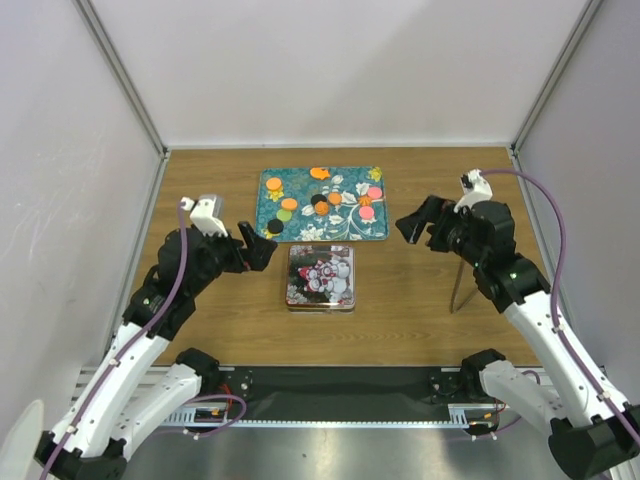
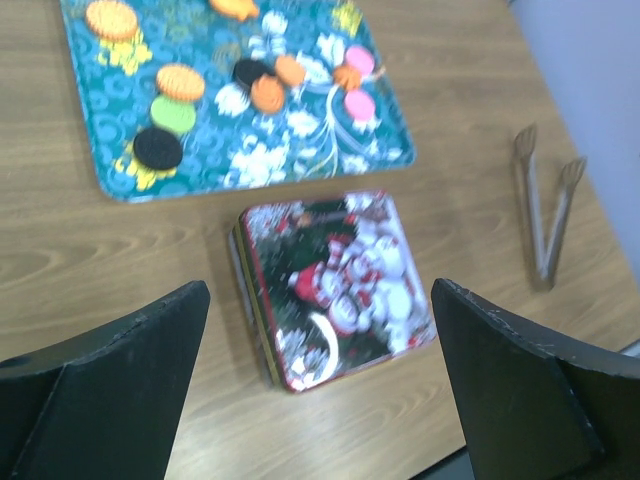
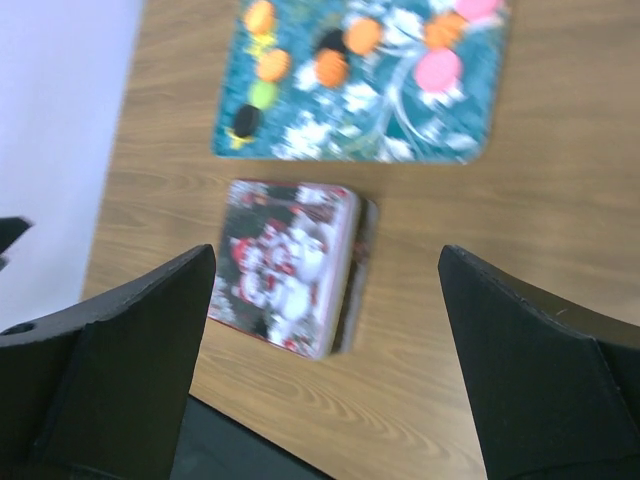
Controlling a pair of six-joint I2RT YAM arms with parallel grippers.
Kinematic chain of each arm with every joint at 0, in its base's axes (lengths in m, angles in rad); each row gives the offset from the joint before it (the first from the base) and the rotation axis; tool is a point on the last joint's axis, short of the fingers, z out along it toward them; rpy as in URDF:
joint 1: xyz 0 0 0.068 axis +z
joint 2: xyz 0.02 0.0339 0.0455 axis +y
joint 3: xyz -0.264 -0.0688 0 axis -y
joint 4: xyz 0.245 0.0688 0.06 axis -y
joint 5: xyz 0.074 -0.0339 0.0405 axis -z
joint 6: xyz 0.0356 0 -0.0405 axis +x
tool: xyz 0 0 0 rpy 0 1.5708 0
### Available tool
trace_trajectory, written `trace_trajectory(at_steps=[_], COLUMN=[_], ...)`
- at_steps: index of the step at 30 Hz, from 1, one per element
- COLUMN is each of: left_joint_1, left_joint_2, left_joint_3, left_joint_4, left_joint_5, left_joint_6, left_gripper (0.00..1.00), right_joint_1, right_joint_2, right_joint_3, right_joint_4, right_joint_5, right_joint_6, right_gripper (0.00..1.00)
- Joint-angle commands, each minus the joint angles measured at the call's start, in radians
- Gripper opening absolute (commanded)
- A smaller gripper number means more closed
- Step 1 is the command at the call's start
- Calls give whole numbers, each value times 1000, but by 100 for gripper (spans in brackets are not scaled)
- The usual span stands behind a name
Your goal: Pack the cookies
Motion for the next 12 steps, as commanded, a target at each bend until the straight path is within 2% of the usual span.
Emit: trace_trajectory(at_steps=[1, 12], left_joint_1=[-3, -3], left_joint_2=[-49, -83], left_joint_3=[-37, -82], left_joint_4=[-48, -69], left_joint_5=[35, 36], left_joint_6=[84, 108], left_gripper=[100, 100], right_joint_1=[1, -1], right_joint_2=[-41, -50], right_joint_3=[-48, -62], right_joint_4=[-66, -24], right_joint_5=[102, 111], right_joint_6=[5, -2], right_gripper=[100, 100])
